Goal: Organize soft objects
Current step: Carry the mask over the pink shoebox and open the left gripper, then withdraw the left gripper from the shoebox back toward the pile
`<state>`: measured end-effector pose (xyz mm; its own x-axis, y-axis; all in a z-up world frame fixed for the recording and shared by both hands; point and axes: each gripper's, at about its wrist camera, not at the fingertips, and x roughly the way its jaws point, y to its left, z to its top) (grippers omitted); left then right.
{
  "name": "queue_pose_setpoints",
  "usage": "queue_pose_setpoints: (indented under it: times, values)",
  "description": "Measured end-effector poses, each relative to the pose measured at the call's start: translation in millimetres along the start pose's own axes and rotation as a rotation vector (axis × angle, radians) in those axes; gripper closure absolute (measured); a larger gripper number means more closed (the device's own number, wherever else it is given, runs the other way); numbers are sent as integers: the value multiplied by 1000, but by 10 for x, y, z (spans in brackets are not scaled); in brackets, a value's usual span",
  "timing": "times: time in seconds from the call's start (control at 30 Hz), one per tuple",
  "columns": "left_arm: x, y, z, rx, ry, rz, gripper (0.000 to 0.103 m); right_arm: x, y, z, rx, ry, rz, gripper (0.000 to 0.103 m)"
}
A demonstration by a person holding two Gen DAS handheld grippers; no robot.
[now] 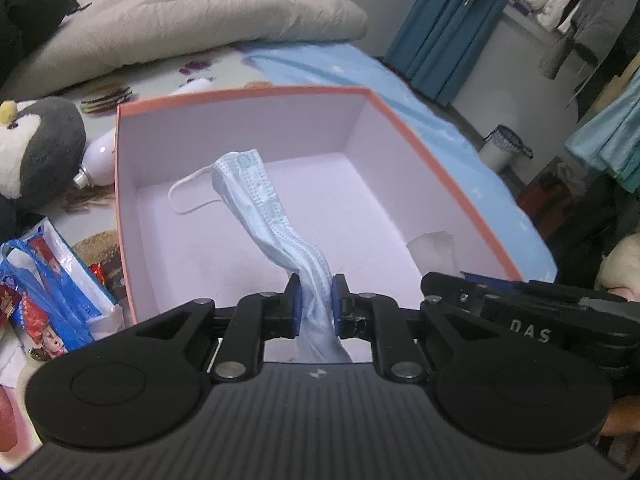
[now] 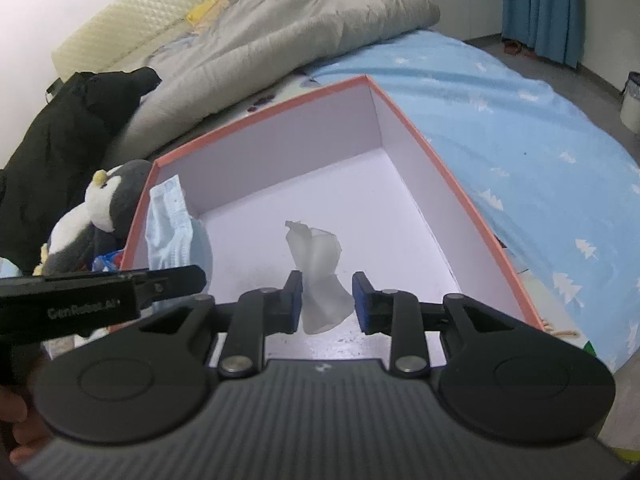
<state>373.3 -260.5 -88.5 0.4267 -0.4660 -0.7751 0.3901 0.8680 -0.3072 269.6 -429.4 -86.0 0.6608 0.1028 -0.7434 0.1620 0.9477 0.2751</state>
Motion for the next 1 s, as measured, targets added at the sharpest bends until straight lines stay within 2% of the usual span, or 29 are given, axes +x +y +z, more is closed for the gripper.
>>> queue_pose_setpoints:
  times: [0.03,0.1,0.17,0.27,0.6,1.0]
  values:
    - [29,14,8,-5,3,5,76,9,-16,2,9,5,6,65]
    - [47,37,14,-15,-5,17,59,14,-15,-12,2,14,8,62]
    - [-29,51,-59,-15,-21,23,54,-7,-6,-18,-16,17,3,59]
    - [-145,15,-117,-6,-37,32,53,-113,7,-33,-12,8,11,54]
    - [-911,-204,-441,-6,-128,51,49,-763,193,-158,-52,-78,63,54]
    - [-1894,-337,-1098,-30,-228,95,49,-1451,539,-505,-130,-154,134,54]
